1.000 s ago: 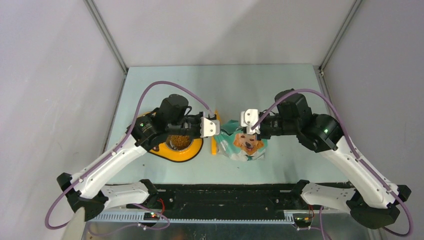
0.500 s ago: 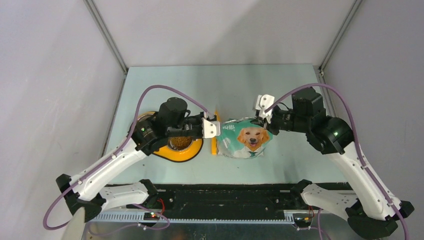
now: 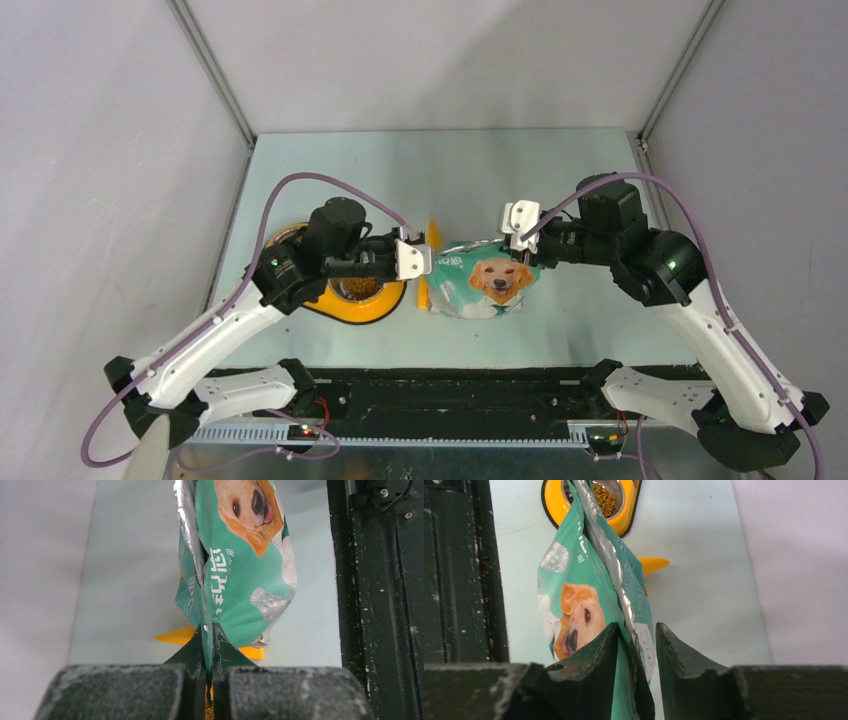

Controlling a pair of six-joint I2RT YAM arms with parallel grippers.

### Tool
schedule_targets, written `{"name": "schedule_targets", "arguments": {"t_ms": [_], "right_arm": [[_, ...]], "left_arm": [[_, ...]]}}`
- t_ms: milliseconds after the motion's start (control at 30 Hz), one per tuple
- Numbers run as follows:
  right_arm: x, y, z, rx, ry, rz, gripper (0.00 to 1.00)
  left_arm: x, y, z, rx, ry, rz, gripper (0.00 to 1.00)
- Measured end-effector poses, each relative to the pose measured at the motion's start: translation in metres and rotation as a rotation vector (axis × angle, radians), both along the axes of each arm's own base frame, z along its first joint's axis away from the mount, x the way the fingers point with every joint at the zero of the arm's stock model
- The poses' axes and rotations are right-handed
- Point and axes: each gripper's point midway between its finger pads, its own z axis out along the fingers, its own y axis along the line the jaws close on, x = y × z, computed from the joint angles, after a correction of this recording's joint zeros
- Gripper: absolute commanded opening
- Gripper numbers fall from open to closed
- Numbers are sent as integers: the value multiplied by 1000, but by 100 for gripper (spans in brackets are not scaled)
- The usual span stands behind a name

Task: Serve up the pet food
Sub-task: Close the pet food bag at the center of the board.

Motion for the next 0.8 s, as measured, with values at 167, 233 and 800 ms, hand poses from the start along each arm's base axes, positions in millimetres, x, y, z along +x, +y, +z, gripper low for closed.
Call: {"name": "schedule_targets", "arguments": {"t_ms": [167,233,800], "right_arm": [[-2,11,3,-57,-14,49,47],[-3,16,1,-78,-8,71,48],[-26,37,-3,-187,-10,215,0]], "left_arm": [[-4,4,0,0,16,0,0],[-5,3,0,0,18,-3,0],[-11,3,-1,-7,46,-17,0]]}}
